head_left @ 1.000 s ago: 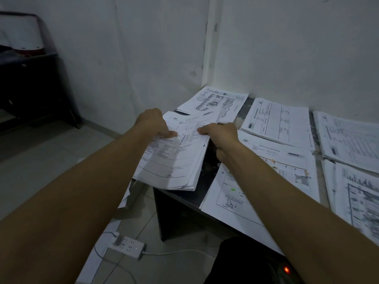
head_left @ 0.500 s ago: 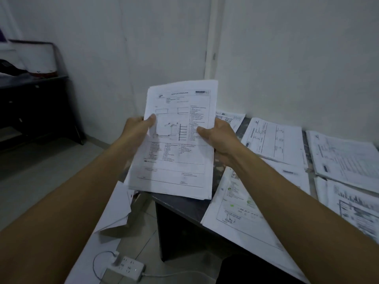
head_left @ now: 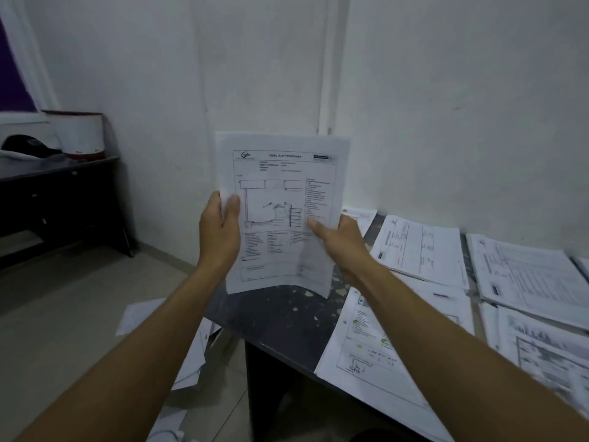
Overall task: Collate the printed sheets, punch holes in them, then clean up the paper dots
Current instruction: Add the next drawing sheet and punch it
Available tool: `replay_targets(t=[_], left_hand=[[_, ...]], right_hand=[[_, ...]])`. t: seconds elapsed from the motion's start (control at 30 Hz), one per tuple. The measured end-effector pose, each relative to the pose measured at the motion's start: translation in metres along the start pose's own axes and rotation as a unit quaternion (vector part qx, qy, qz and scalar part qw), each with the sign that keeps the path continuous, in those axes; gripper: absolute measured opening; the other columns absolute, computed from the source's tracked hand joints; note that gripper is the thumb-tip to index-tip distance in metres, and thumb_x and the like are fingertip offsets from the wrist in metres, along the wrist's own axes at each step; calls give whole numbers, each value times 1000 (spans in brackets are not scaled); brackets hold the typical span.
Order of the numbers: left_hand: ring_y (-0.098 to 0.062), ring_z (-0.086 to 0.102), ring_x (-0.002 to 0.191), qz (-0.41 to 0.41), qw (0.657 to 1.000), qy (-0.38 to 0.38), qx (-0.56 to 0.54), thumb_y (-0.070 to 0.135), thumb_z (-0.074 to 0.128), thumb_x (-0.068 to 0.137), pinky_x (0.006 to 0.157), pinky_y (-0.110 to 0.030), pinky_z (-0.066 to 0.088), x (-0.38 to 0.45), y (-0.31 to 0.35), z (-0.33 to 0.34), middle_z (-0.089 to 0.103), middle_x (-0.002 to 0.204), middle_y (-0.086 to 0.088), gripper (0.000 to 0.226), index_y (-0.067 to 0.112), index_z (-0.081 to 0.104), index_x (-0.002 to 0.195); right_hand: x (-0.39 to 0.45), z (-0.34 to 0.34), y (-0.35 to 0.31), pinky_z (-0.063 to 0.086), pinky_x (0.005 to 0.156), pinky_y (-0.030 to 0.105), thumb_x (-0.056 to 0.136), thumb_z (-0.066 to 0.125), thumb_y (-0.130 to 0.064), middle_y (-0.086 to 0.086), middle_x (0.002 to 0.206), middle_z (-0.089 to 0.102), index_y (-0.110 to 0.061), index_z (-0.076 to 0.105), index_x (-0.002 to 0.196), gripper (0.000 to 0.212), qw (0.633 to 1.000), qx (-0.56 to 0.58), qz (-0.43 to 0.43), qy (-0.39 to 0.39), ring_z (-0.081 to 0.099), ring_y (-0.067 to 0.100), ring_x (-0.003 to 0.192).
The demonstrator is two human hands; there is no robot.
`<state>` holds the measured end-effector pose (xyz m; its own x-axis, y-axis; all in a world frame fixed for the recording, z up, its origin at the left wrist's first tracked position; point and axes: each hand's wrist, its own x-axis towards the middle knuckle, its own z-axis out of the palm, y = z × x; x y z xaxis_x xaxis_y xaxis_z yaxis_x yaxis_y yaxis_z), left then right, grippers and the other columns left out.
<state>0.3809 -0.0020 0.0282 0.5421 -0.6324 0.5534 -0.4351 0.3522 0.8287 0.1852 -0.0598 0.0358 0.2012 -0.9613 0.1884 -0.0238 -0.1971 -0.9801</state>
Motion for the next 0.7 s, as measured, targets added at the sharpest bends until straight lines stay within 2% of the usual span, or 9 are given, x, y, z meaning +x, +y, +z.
replay_targets(t=[0.13,0.2,0.27,0.33,0.43,0.47,0.53,0.6,0.7], left_hand=[[4,66,81,18,1000,10,14,37,39,106,58,-9,51,5,17,0,63,94,13,23,17,49,101],[4,65,81,24,1000,8,1,37,37,107,61,-13,54,7,29,3,63,95,12,25,16,49,102],[-8,66,86,30,999,8,-21,36,35,107,69,-26,59,7,42,8,64,95,4,31,10,51,104],[-23,65,90,33,999,5,-42,36,35,107,78,-41,57,4,55,16,64,97,-6,35,6,52,104],[-32,60,83,39,997,-7,-59,37,37,107,78,-53,53,-2,74,32,60,98,-23,39,1,50,99],[-29,56,78,43,997,-10,-65,37,37,107,74,-54,52,-5,81,37,58,97,-27,41,-1,49,97],[-21,48,73,52,996,-19,-76,38,39,106,65,-46,46,-11,94,50,53,91,-28,42,-2,47,93],[-18,43,71,56,994,-36,-89,37,39,106,64,-38,40,-18,106,65,48,81,-19,42,-1,45,89],[-18,41,71,56,990,-56,-113,36,39,106,64,-36,38,-32,124,93,45,81,-11,41,0,43,87]], right_hand=[[-1,-6,-15,52,75,22,92,69,-25,-11,105,66,-17,64,126,36,999,-16,-27,11,64,5,88],[-1,-15,-28,54,78,25,92,69,-24,-8,112,67,-17,63,127,36,999,-10,-30,9,66,12,94],[-4,-26,-40,55,74,24,92,68,-24,-4,115,69,-16,63,126,35,999,-4,-38,13,67,14,97],[-10,-39,-50,56,75,26,92,68,-23,-3,116,70,-15,64,126,35,999,1,-44,22,68,16,98],[-20,-65,-60,58,74,26,92,69,-22,-5,110,72,-16,66,124,33,998,11,-46,38,69,16,96],[-24,-75,-63,58,71,23,92,70,-21,-8,106,73,-17,67,123,32,998,14,-48,41,70,14,94],[-33,-96,-69,59,72,24,91,71,-20,-11,102,73,-18,68,119,29,997,19,-54,46,71,13,93],[-42,-118,-74,59,83,31,90,72,-18,-9,103,74,-19,70,115,26,997,20,-57,53,71,15,96],[-59,-154,-80,57,89,36,89,72,-18,-5,107,75,-17,71,115,25,996,14,-58,71,71,17,100]])
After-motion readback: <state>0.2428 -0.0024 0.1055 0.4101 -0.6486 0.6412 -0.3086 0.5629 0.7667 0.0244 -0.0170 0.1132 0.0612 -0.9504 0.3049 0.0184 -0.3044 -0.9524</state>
